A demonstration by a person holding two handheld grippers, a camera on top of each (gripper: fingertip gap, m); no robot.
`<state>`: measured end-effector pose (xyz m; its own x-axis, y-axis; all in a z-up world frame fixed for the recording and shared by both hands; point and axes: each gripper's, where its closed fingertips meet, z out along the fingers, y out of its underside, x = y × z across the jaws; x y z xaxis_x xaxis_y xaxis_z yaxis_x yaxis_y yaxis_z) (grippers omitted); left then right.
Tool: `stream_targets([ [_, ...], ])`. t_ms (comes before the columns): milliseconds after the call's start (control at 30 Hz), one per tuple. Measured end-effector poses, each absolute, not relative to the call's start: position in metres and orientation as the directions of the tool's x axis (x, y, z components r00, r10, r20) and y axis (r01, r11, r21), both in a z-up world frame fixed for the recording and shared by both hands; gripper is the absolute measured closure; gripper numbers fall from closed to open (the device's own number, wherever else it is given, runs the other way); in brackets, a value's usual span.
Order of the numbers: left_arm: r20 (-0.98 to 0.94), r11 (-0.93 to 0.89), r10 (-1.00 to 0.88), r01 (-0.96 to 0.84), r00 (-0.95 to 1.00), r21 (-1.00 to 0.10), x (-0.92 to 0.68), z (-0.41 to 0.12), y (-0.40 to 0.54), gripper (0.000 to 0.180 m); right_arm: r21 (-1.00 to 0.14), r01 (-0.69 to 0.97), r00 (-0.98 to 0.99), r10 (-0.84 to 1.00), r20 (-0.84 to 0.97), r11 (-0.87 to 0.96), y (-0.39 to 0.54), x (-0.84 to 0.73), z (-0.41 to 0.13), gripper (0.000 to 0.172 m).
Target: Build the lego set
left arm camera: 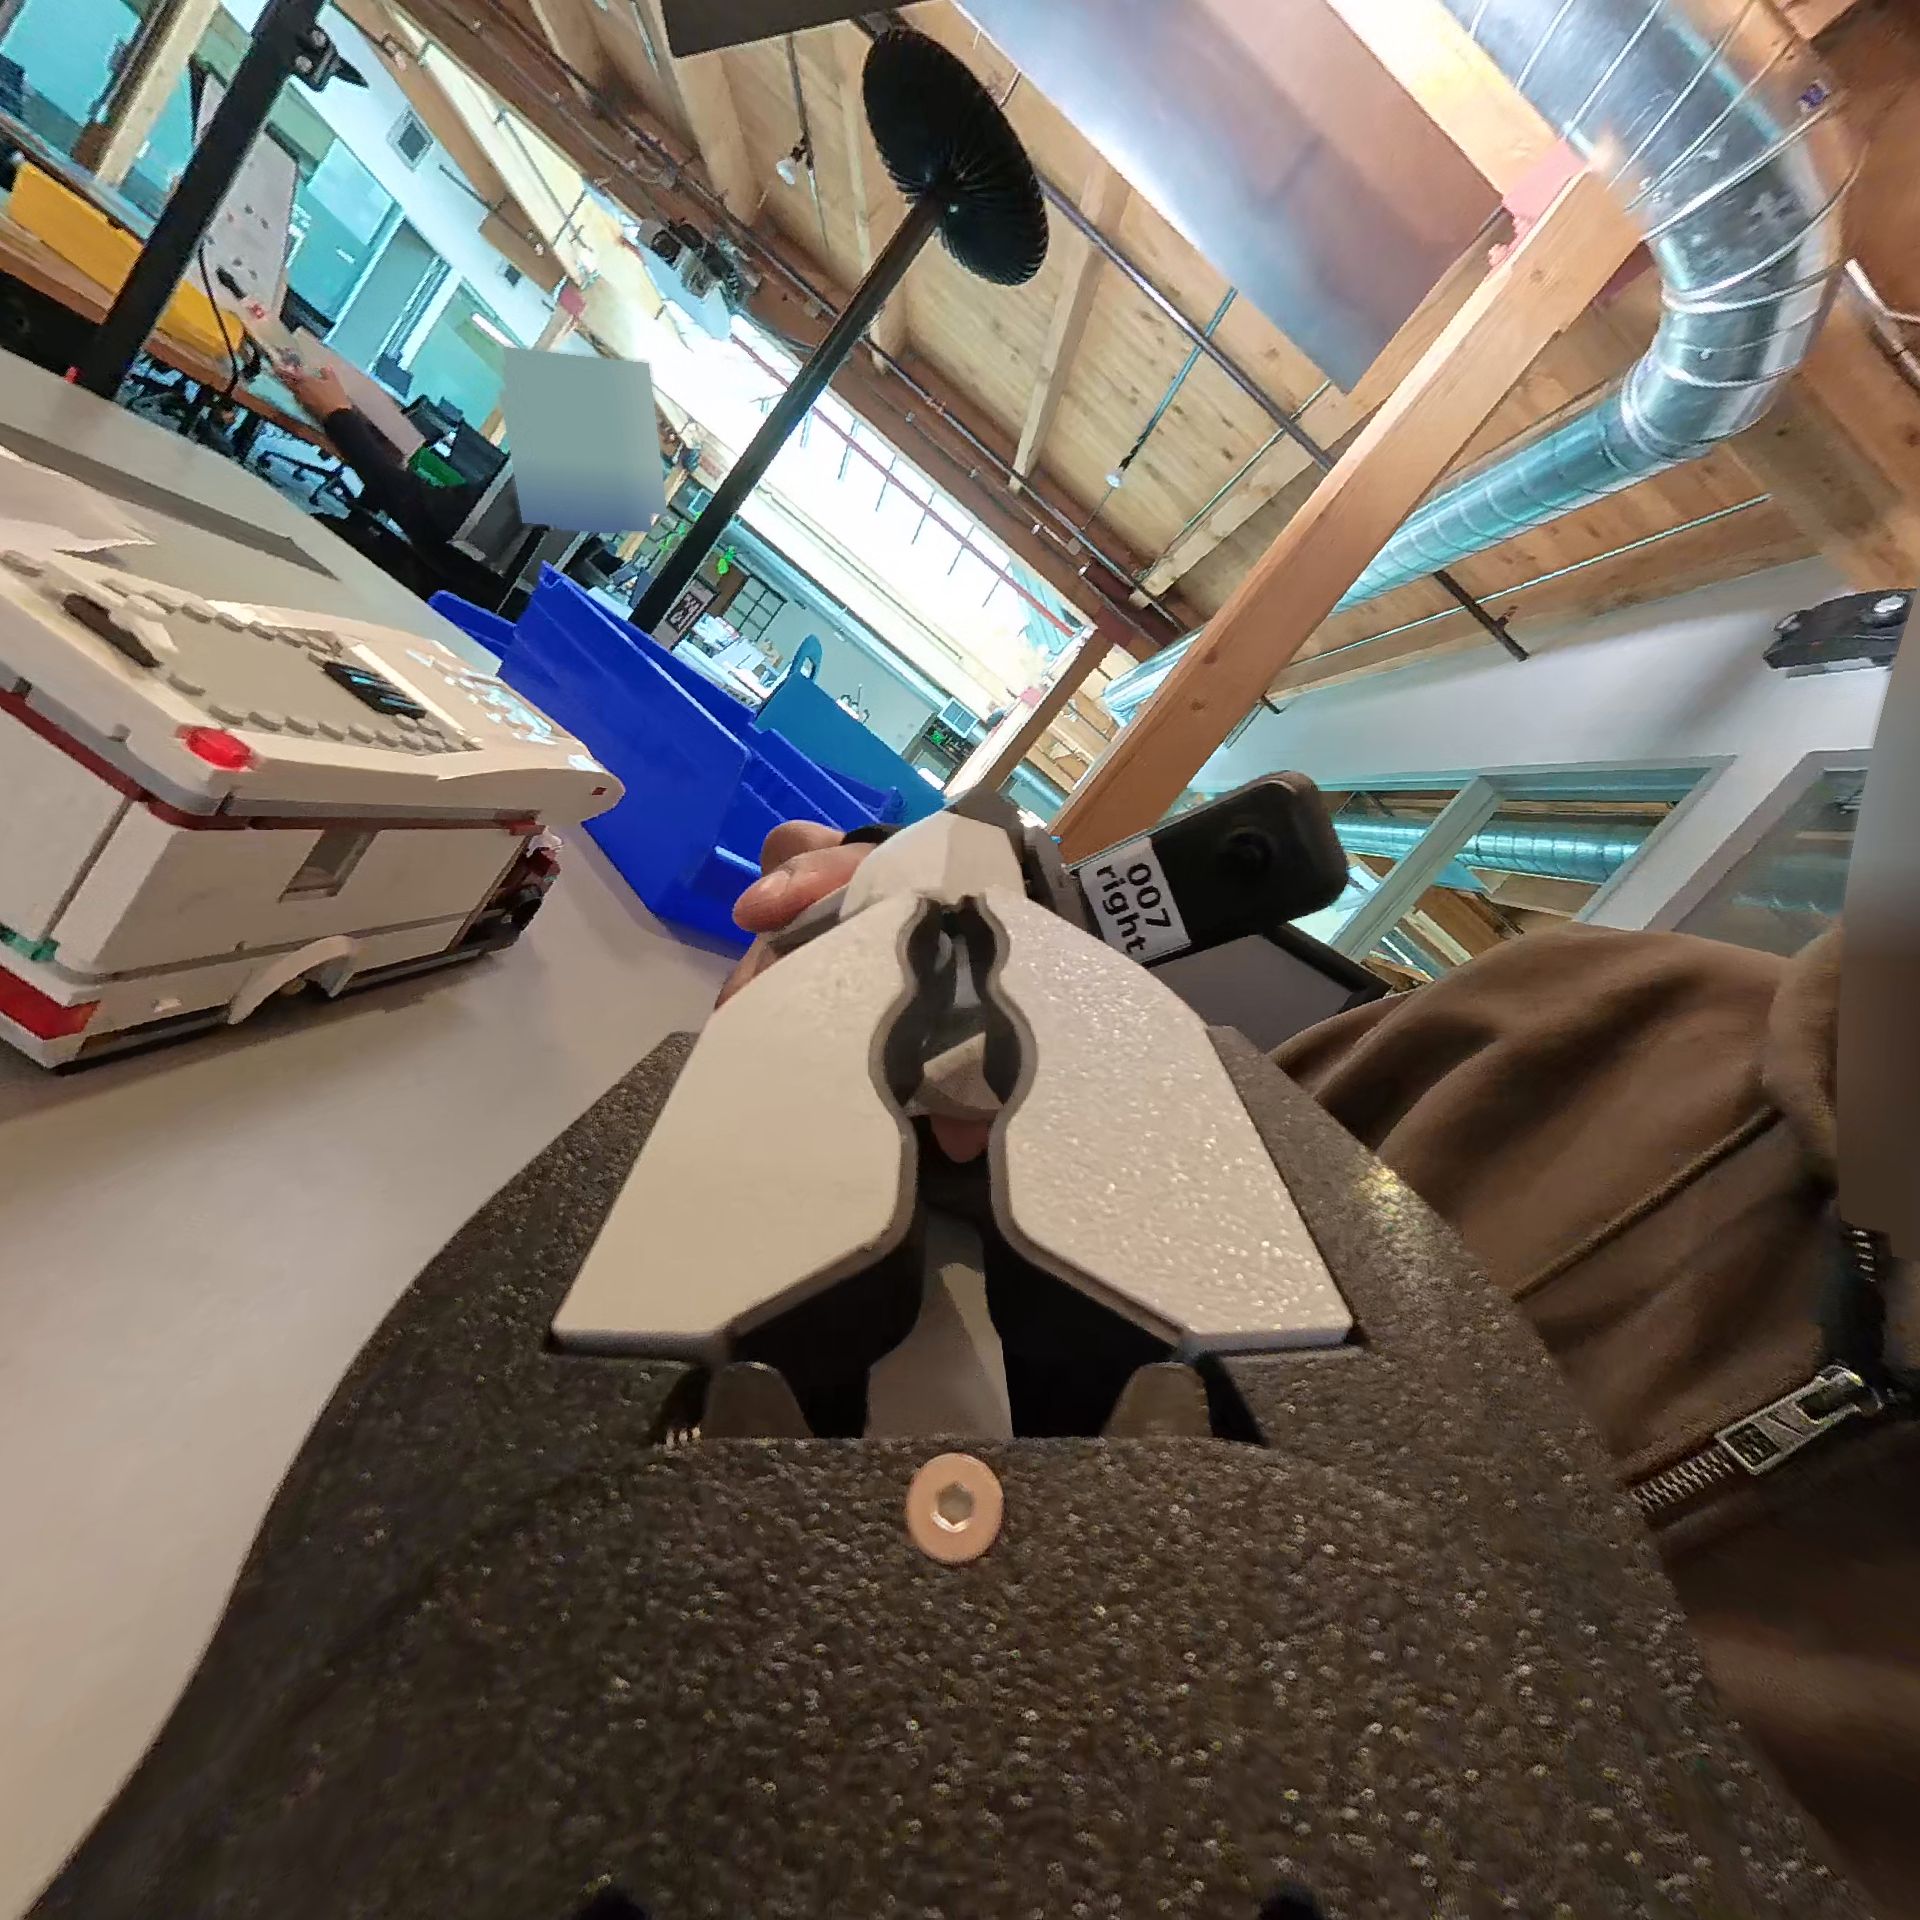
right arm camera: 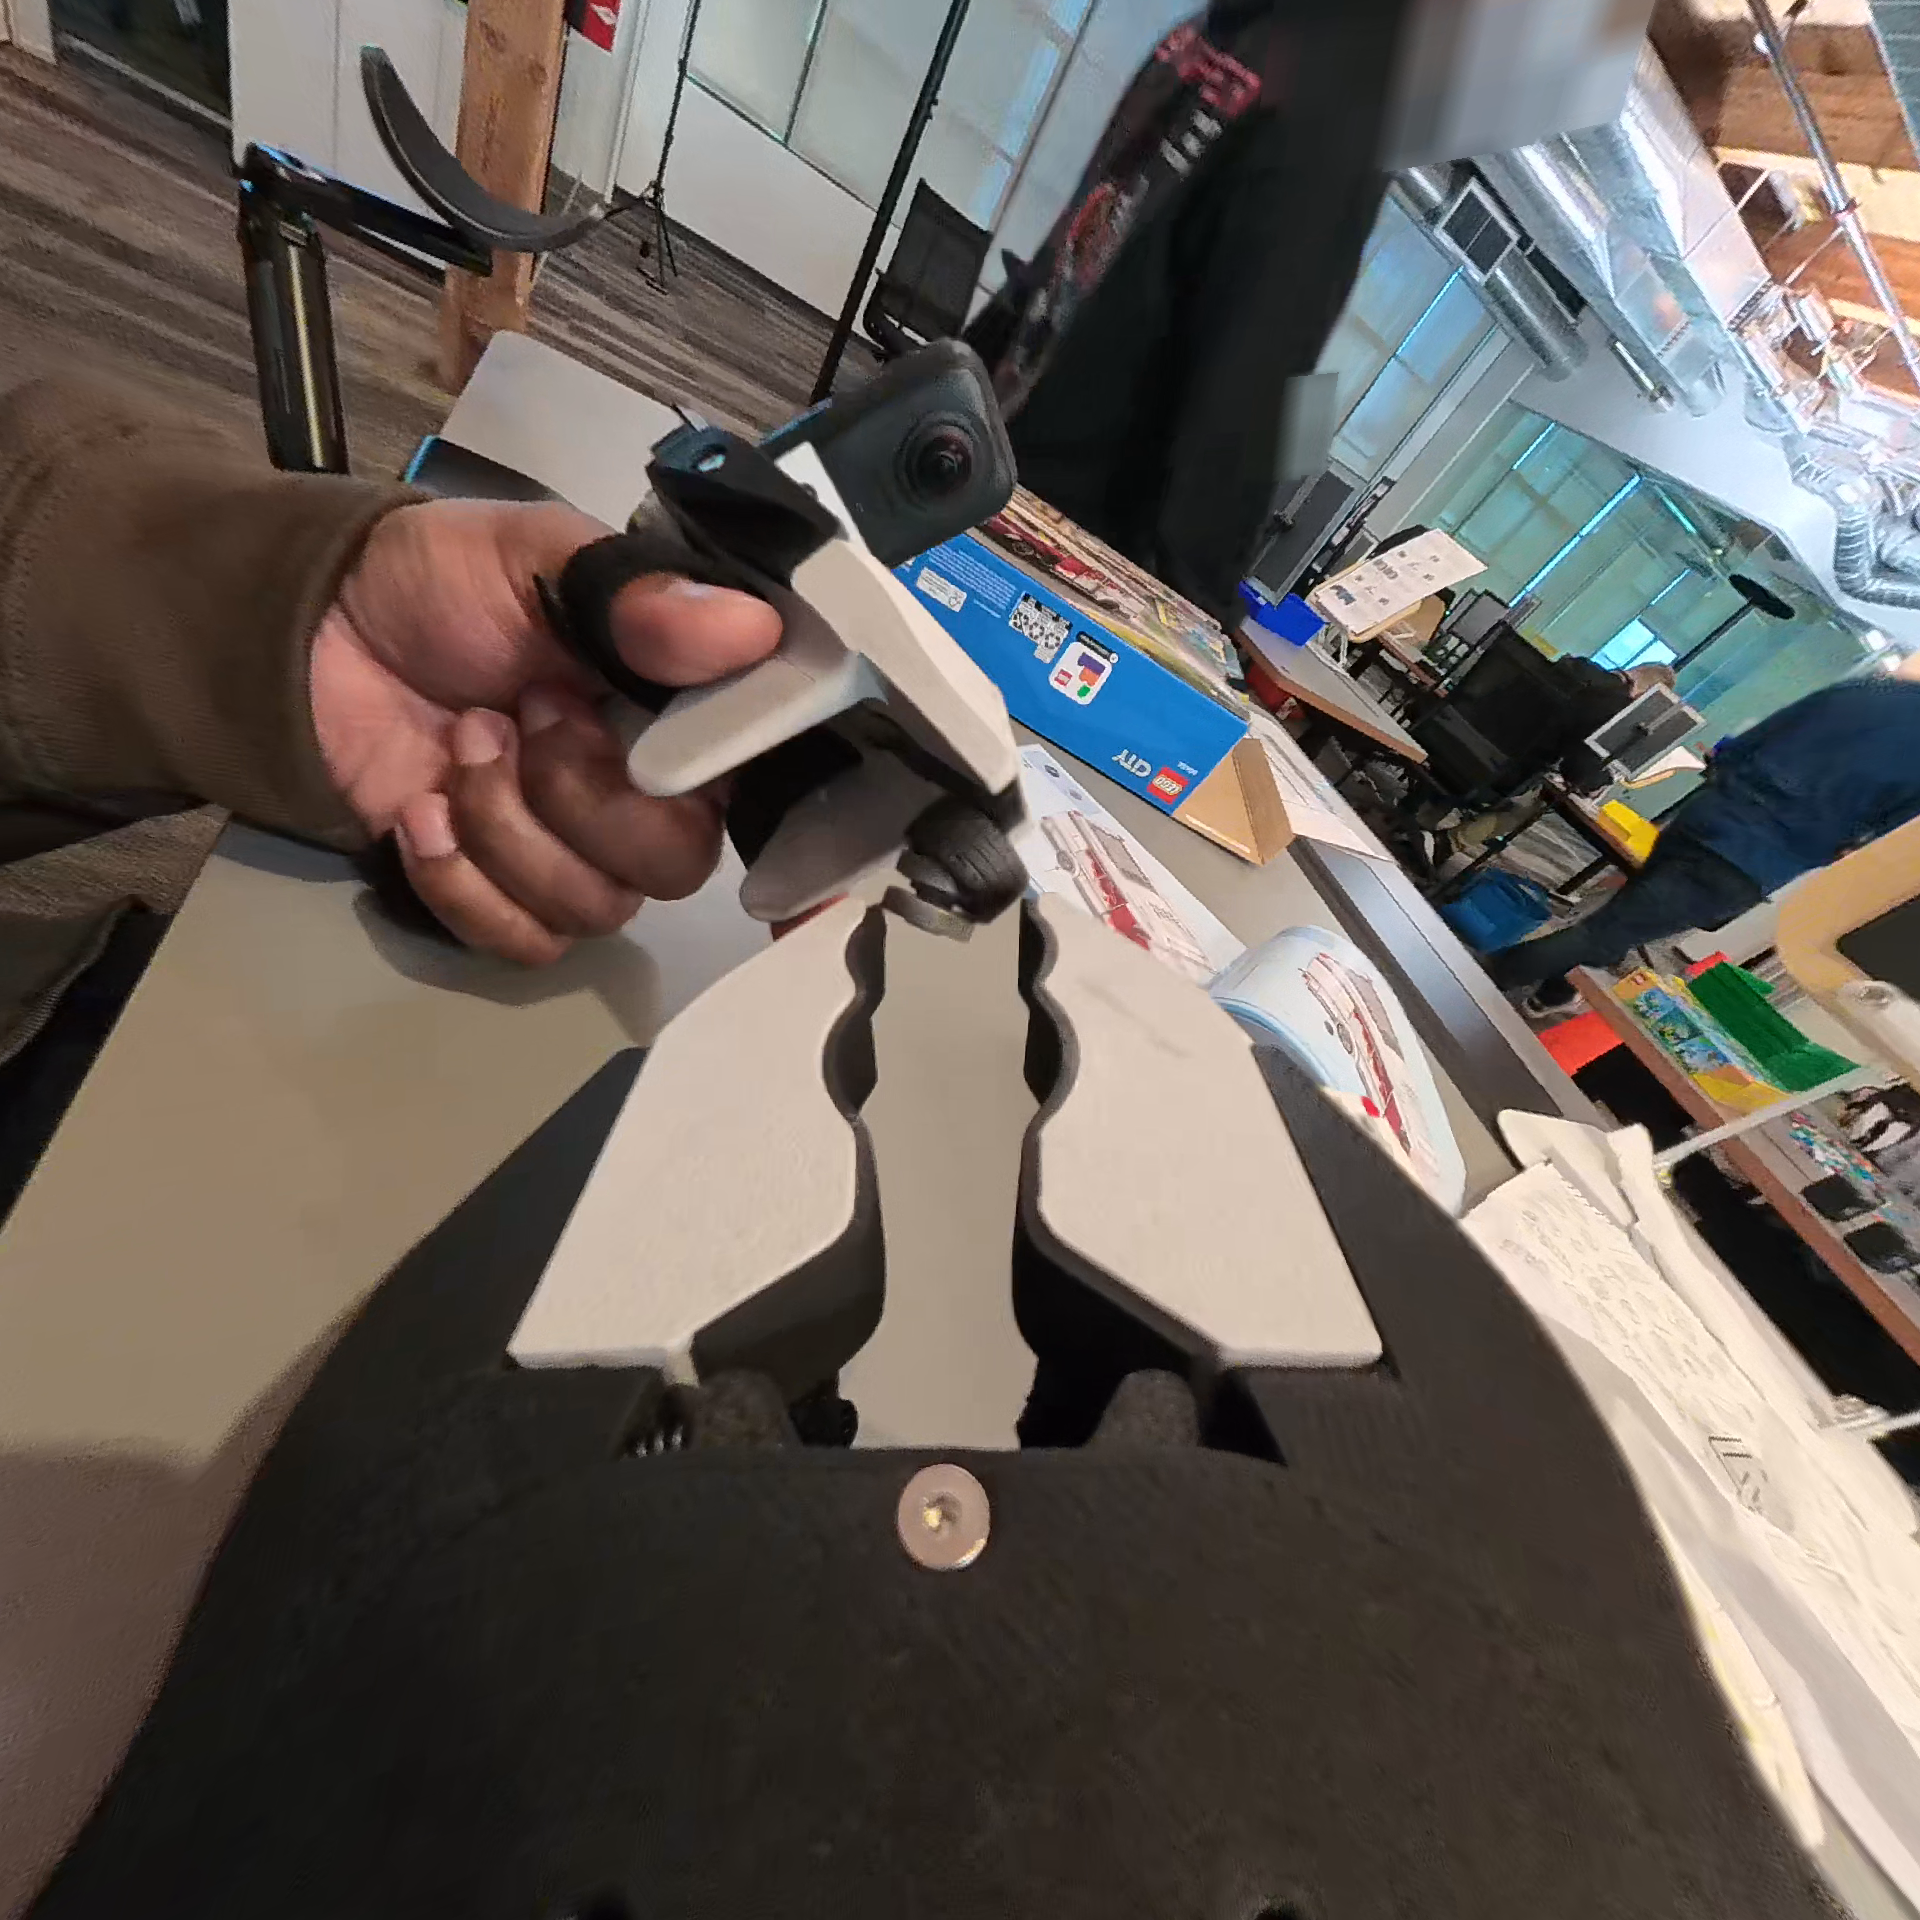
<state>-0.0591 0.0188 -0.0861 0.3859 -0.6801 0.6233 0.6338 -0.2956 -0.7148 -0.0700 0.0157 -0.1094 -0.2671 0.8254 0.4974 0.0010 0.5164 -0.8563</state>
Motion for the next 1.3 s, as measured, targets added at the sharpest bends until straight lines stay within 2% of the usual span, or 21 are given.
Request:
stream_targets([
  [267,0.675,-0.336,-0.648,0.662,0.353,-0.670,-0.060,-0.089,0.022,0.172,-0.725,-0.027,-0.195,0.708,0.679,0.688,0.014,-0.072,-0.110,0.145],
  [367,0.708,-0.354,-0.625,0.689,0.328,-0.632,-0.062,-0.091,0.025,0.173,-0.648,-0.008,-0.155,0.639,0.753,0.761,0.017,-0.074,-0.113,0.143],
  [467,0.737,-0.355,-0.592,0.716,0.326,-0.601,-0.065,-0.093,0.029,0.173,-0.624,0.019,-0.129,0.620,0.774,0.782,0.021,-0.076,-0.116,0.142],
  [633,0.774,-0.349,-0.549,0.756,0.314,-0.554,-0.071,-0.096,0.035,0.165,-0.610,0.026,-0.105,0.609,0.786,0.792,0.019,-0.079,-0.119,0.153],
  [833,0.801,-0.372,-0.523,0.766,0.293,-0.524,-0.067,-0.100,0.039,0.161,-0.635,0.049,-0.122,0.636,0.762,0.771,0.018,-0.083,-0.123,0.145],
  [900,0.815,-0.389,-0.507,0.769,0.281,-0.508,-0.065,-0.102,0.041,0.154,-0.636,0.047,-0.124,0.636,0.761,0.770,0.017,-0.083,-0.123,0.146],
  [933,0.820,-0.393,-0.501,0.771,0.278,-0.501,-0.065,-0.103,0.042,0.151,-0.639,0.044,-0.122,0.639,0.759,0.768,0.017,-0.083,-0.122,0.149],
  [1033,0.824,-0.428,-0.514,0.761,0.238,-0.488,-0.058,-0.102,0.041,0.148,-0.647,0.065,-0.070,0.650,0.757,0.760,0.025,-0.084,-0.118,0.172],
  [1300,0.852,-0.409,-0.453,0.788,0.263,-0.460,-0.066,-0.110,0.047,0.139,-0.691,0.161,-0.086,0.708,0.701,0.704,0.045,-0.082,-0.133,0.168],
])
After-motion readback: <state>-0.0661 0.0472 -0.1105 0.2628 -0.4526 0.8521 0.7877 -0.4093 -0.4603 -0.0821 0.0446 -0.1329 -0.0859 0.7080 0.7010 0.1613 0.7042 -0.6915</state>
